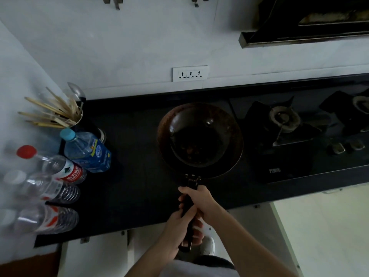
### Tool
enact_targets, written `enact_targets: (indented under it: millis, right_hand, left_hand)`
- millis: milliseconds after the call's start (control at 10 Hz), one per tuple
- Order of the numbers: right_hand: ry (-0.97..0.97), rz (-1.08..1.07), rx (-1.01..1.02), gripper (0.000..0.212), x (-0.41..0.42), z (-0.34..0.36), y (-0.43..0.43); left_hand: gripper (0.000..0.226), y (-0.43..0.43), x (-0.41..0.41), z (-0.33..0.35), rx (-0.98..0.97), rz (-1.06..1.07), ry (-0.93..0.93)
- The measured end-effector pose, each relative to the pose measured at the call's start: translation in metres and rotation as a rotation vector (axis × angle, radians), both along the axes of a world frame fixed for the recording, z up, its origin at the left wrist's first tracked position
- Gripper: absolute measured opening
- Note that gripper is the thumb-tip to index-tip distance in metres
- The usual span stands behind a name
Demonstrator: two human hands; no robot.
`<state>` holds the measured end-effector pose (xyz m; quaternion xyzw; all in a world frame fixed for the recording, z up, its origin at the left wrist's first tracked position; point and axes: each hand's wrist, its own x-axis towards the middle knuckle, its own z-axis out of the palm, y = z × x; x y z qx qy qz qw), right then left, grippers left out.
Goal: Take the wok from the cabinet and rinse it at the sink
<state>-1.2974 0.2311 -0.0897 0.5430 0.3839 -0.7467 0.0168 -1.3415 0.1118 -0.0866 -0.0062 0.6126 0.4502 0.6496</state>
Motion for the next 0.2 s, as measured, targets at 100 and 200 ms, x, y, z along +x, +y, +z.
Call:
enact_targets:
  millis: [100, 200]
  right_hand:
    - [-0.135, 0.243, 0.212, 0.022, 0.009, 0.002, 0.009]
    - [-0.239, 0.497, 0.488, 0.023, 0.025, 0.009, 0.027]
  left_hand:
    - [0.043, 0.001, -0.005, -0.001, -0.018, -0.091, 0.210]
    - [0.040, -0.005, -0.012, -0.001, -0.043, -0.178, 0.605]
